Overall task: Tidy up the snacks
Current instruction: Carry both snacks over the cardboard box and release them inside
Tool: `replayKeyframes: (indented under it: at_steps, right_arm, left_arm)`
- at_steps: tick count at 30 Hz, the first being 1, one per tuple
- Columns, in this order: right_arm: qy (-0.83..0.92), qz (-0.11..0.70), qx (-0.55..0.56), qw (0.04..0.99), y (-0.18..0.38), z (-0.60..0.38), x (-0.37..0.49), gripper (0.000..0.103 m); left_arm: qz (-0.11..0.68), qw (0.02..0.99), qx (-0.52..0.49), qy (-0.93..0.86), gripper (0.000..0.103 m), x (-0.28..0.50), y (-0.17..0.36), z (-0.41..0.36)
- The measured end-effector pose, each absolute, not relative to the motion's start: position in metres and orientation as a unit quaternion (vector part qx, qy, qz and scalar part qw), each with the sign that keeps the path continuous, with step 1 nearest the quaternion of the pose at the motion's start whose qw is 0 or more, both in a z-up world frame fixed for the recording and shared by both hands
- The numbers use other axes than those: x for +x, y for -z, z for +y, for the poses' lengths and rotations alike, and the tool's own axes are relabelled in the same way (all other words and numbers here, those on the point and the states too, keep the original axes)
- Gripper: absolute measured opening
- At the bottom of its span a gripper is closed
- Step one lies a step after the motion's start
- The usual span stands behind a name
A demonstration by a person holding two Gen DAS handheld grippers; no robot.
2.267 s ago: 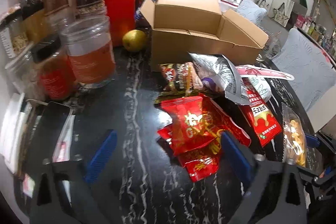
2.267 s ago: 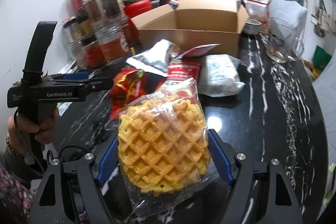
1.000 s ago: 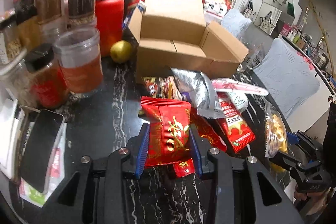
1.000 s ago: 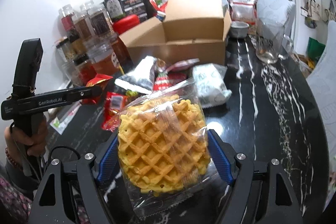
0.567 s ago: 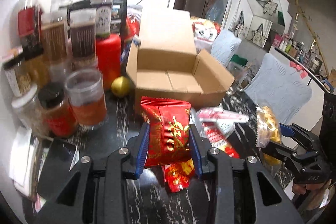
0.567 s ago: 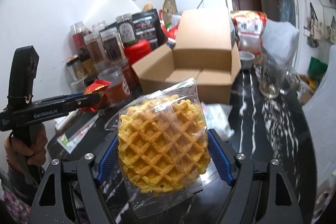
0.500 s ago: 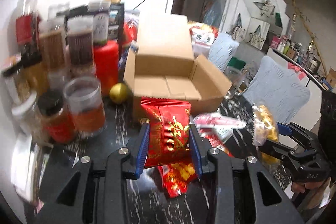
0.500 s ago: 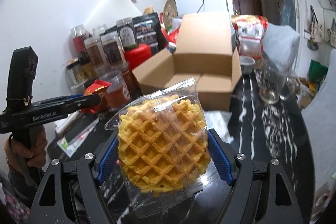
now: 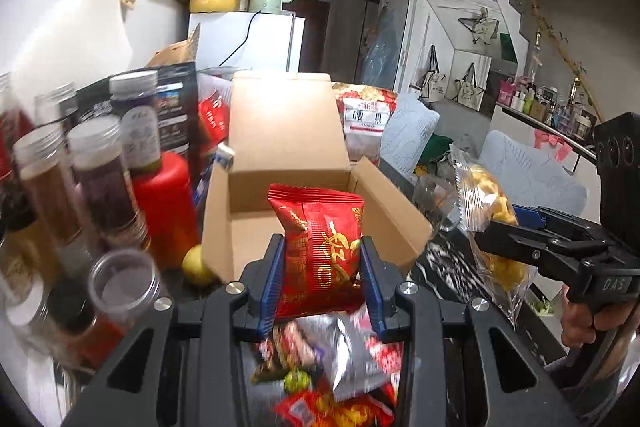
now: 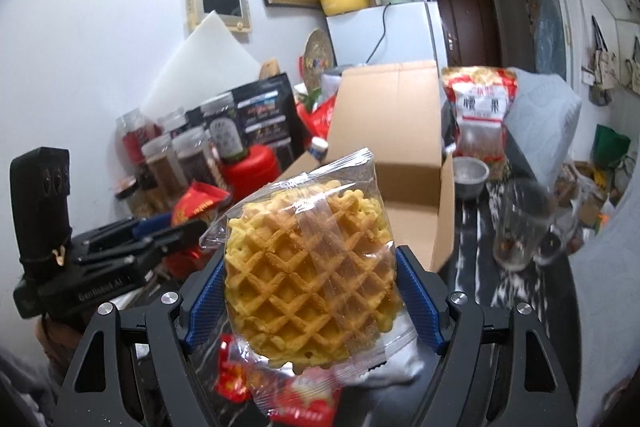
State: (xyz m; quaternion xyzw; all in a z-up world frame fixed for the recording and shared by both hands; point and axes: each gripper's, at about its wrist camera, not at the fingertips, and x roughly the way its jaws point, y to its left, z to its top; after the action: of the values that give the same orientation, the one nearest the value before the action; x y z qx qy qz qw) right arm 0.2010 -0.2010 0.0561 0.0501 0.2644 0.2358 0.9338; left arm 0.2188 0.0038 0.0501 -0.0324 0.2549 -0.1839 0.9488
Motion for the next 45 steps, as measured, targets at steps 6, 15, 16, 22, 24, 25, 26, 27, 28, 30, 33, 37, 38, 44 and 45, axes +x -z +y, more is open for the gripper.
replayKeyframes:
  at_steps: [6, 15, 16, 22, 24, 25, 26, 27, 28, 30, 33, 37, 38, 44, 45]
  right_arm:
    - [-0.229, 0.252, 0.042, 0.939, -0.066, -0.197, 0.24, 0.079]
    - [-0.225, 0.252, 0.055, 0.94, -0.07, -0.194, 0.309, 0.08]
    - [-0.225, 0.252, 0.058, 0.94, -0.07, -0.194, 0.315, 0.08]
    - [-0.225, 0.266, 0.081, 0.934, -0.059, -0.193, 0.362, 0.08]
    - [-0.214, 0.27, 0.079, 0.936, -0.055, -0.19, 0.375, 0.08]
    - [-0.209, 0.273, 0.079, 0.936, -0.053, -0.189, 0.382, 0.08]
    - [-0.207, 0.28, 0.079, 0.934, -0.05, -0.188, 0.39, 0.08]
    - [-0.208, 0.286, 0.079, 0.932, -0.048, -0.187, 0.395, 0.08]
    - [-0.212, 0.288, 0.081, 0.93, -0.046, -0.187, 0.4, 0.08]
    - [-0.208, 0.297, 0.084, 0.928, -0.039, -0.186, 0.409, 0.08]
    - [-0.199, 0.315, 0.078, 0.925, -0.028, -0.184, 0.419, 0.08]
    - [-0.191, 0.333, 0.083, 0.92, -0.019, -0.185, 0.428, 0.08]
    - [-0.187, 0.335, 0.083, 0.92, -0.018, -0.185, 0.429, 0.08]
    - [-0.177, 0.351, 0.086, 0.916, -0.015, -0.183, 0.435, 0.081]
    - [-0.176, 0.353, 0.089, 0.915, -0.014, -0.183, 0.436, 0.081]
  left_arm:
    - [0.239, 0.953, -0.037, 0.184, 0.036, 0.257, -0.061, -0.003]
    - [0.21, 0.962, -0.019, 0.173, 0.036, 0.31, -0.075, -0.018]
    - [0.209, 0.962, -0.019, 0.173, 0.036, 0.317, -0.075, -0.019]
    - [0.207, 0.966, -0.008, 0.154, 0.036, 0.355, -0.071, -0.024]
    - [0.212, 0.966, -0.007, 0.145, 0.036, 0.368, -0.067, -0.024]
    - [0.217, 0.967, -0.015, 0.136, 0.036, 0.376, -0.064, -0.021]
    - [0.217, 0.967, -0.02, 0.13, 0.036, 0.38, -0.062, -0.02]
    - [0.219, 0.968, -0.022, 0.123, 0.036, 0.385, -0.061, -0.019]
    - [0.224, 0.967, -0.015, 0.119, 0.036, 0.392, -0.058, -0.02]
    - [0.229, 0.967, -0.013, 0.112, 0.036, 0.399, -0.052, -0.02]
    - [0.245, 0.963, -0.006, 0.11, 0.036, 0.408, -0.044, -0.022]
    - [0.271, 0.957, 0.002, 0.1, 0.036, 0.422, -0.029, -0.024]
    - [0.278, 0.956, 0.004, 0.096, 0.036, 0.426, -0.026, -0.025]
    - [0.315, 0.944, 0.005, 0.093, 0.036, 0.444, -0.007, -0.025]
    - [0.319, 0.943, 0.002, 0.092, 0.036, 0.445, -0.006, -0.025]
